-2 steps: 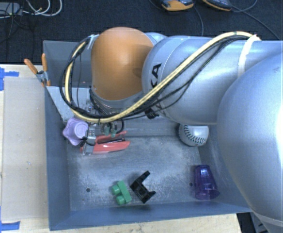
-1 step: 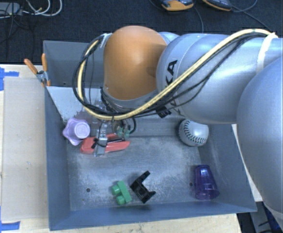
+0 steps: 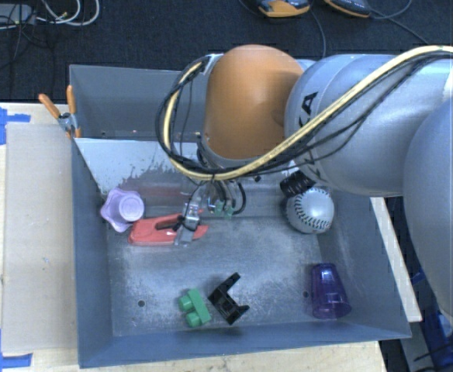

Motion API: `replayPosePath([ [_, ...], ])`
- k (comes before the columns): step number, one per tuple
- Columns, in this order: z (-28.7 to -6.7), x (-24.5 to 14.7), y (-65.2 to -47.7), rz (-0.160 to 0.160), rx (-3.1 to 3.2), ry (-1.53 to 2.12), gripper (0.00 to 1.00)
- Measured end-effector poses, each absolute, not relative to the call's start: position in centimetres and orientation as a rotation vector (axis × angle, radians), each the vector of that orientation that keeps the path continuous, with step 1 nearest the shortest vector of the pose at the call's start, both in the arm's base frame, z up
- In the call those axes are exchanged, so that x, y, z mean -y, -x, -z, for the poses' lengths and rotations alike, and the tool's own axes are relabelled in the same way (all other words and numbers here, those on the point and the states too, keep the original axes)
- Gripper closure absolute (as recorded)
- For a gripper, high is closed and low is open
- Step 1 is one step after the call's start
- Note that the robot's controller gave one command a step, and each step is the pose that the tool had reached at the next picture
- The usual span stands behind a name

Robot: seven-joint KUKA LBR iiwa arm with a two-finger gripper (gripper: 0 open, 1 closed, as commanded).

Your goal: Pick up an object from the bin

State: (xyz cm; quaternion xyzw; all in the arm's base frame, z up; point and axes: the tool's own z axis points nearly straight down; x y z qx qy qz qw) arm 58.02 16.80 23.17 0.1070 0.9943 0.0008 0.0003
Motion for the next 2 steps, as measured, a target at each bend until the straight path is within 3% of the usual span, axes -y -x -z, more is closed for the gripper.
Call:
replayPosePath([
  [1,-22.1,-17.0,-59.5,0.006,-3.11,-0.445,0.0],
  [2,-19.5,-20.5,-60.7,-0.003,-3.125,-0.305,0.0],
])
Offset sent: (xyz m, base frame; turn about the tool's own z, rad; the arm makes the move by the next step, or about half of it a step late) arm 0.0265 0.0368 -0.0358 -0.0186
